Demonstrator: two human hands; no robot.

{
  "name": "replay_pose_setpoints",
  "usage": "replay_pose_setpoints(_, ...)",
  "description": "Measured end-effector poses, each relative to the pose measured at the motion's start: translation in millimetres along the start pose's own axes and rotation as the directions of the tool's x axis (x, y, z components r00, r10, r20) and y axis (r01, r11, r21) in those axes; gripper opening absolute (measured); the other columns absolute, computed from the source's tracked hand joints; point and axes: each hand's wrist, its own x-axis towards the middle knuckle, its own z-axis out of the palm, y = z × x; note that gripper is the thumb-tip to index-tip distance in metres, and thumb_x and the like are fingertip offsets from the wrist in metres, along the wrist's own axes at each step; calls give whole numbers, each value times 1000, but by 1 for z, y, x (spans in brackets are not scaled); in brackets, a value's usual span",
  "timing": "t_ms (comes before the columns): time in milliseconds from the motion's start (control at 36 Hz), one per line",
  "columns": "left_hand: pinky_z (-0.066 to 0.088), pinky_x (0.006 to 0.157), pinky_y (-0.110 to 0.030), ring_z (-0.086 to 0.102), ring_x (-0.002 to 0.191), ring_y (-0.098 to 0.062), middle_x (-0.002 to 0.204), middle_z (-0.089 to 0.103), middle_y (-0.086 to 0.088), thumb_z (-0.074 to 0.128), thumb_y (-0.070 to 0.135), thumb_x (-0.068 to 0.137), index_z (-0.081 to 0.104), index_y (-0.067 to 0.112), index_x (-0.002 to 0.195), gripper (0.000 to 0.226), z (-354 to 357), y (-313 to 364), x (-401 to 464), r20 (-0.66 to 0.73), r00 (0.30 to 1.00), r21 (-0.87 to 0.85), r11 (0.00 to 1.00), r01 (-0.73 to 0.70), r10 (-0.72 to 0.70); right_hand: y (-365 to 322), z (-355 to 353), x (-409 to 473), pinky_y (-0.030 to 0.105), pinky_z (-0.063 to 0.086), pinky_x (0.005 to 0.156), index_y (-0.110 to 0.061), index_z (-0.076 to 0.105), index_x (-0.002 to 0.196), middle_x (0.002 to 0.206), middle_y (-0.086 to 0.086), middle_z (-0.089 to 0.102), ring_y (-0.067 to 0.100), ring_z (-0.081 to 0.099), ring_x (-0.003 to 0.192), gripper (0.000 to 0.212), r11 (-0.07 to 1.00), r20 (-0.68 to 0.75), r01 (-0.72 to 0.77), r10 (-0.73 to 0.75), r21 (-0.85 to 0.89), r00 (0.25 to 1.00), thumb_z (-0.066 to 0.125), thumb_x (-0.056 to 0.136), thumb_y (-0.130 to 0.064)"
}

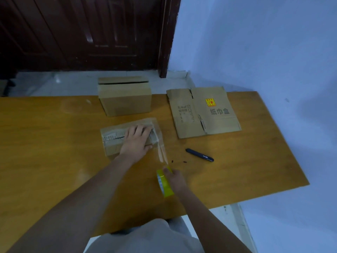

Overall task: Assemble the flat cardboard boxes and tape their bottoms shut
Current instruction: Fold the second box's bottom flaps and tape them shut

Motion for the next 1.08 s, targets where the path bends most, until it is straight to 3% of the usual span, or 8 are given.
replay_pose_setpoints(139, 39, 98, -47, 50, 114, -34, 113, 58, -9, 75, 27, 74, 63, 12, 115, 46, 0, 0, -2, -115, 992, 36, 998, -42, 46, -3, -2, 6, 26, 35, 55, -9, 57, 85, 63, 1, 44, 12, 42, 55, 38, 999, 4, -12, 13, -44, 1000, 46, 96, -44)
replay_pose_setpoints(222, 29, 103, -43, 52, 116, -32, 114, 61, -10, 48, 40, 78, 66, 10, 113, 50, -4, 6, -6, -174, 984, 39, 999, -32, 38, -4, 1, 8, 28, 35, 60, -12, 53, 80, 65, -1, 45, 12, 43, 57, 38, 998, -14, -36, 36, -47, 999, 46, 96, -46)
replay_pose_setpoints(389, -12, 116, -45, -26, 141, -29, 154, -26, -12, 33, 81, 78, -22, 8, 146, 114, 12, 22, -27, 170, 983, 163, 986, 36, -64, -7, -1, 3, 32, 42, 82, -9, 57, 109, 99, 10, 58, 24, 57, 94, 58, 995, -73, -91, 88, -34, 993, 21, 99, -53)
replay_pose_setpoints(528, -20, 111, -48, -38, 134, -31, 147, -39, -15, 37, 90, 65, -33, 6, 140, 133, 20, 26, -27, 183, 977, 150, 985, 80, -107, -4, 0, 10, 39, 33, 109, -8, 45, 138, 134, 16, 52, 28, 48, 125, 76, 979, -31, -178, 182, 95, 983, 14, 94, -62)
replay_pose_setpoints(611, -21, 110, -48, -38, 133, -31, 145, -40, -14, 41, 89, 63, -34, 7, 139, 135, 17, 26, -23, 192, 975, 146, 986, 85, -113, -8, -5, 11, 34, 35, 101, -4, 49, 132, 125, 14, 56, 29, 49, 122, 72, 980, -44, -149, 156, 134, 987, 18, 97, -57)
replay_pose_setpoints(750, -22, 109, -48, -39, 134, -31, 142, -44, -13, 38, 93, 60, -37, 8, 135, 136, 16, 26, -23, 216, 969, 150, 984, 92, -123, -8, -35, 39, 33, 36, 77, -7, 54, 97, 98, 13, 52, 29, 53, 98, 28, 974, -291, 46, -112, -224, 950, 47, 96, -34)
replay_pose_setpoints(917, -23, 108, -48, -41, 132, -31, 143, -44, -13, 37, 94, 59, -41, 14, 135, 135, 15, 25, -22, 239, 964, 151, 985, 81, -116, -4, -81, 74, 43, 34, 103, -8, 32, 136, 143, 14, 26, 33, 26, 133, 41, 697, -382, -182, -142, -694, 913, 44, 98, -17)
replay_pose_setpoints(1083, -20, 110, -49, -40, 133, -31, 143, -44, -12, 36, 94, 58, -41, 13, 135, 135, 13, 25, -20, 270, 955, 170, 982, 81, -125, 27, -98, 79, 43, 32, 105, -12, 37, 131, 141, 12, 31, 31, 31, 130, 31, 558, -357, -236, -117, -796, 927, 36, 103, -23)
